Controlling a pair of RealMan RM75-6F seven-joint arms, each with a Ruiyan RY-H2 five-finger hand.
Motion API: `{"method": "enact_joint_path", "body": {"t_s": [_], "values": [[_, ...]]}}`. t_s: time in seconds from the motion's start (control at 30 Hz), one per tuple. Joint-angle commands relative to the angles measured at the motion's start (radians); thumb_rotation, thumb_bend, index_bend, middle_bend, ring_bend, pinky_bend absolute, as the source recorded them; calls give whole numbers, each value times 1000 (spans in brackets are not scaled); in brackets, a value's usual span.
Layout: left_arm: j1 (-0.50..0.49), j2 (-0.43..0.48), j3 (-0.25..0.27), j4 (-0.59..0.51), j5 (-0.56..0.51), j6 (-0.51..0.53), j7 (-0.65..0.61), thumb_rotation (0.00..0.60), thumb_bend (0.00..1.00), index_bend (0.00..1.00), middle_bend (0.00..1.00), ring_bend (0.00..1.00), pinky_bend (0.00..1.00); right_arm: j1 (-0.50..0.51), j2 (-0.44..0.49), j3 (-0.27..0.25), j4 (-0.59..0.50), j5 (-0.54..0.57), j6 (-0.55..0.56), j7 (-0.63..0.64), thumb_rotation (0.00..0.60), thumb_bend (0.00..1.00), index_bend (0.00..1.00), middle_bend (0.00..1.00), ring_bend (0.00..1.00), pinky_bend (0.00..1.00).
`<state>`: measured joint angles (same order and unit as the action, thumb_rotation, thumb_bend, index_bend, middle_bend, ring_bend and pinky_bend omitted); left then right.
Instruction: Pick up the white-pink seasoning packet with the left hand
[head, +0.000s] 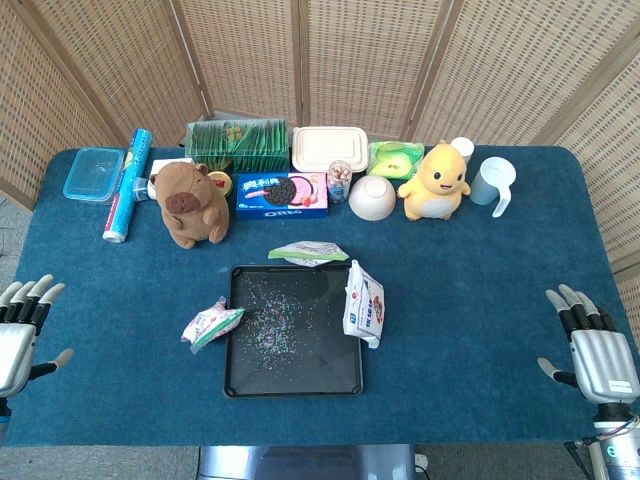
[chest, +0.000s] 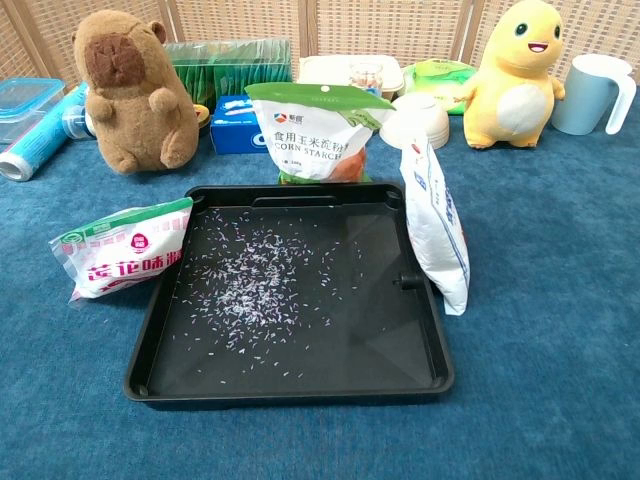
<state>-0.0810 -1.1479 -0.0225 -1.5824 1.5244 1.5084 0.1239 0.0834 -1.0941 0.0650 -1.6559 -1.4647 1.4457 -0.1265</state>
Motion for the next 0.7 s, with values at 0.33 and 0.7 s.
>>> {"method": "enact_joint_path", "body": {"t_s": [0.33,0.7], "values": [[-69,-48,50,120,154,-49,-248,600,0,20,0,17,72,9,-15,-8,-3,7,-25,-32,600,7,45,50,84,142],[-135,-387,67,583,278,29,-498,600,0,20,0,17,72,8,-3,-18,-18,-8,-27,-12,600,8,47,50,84,141]]}}
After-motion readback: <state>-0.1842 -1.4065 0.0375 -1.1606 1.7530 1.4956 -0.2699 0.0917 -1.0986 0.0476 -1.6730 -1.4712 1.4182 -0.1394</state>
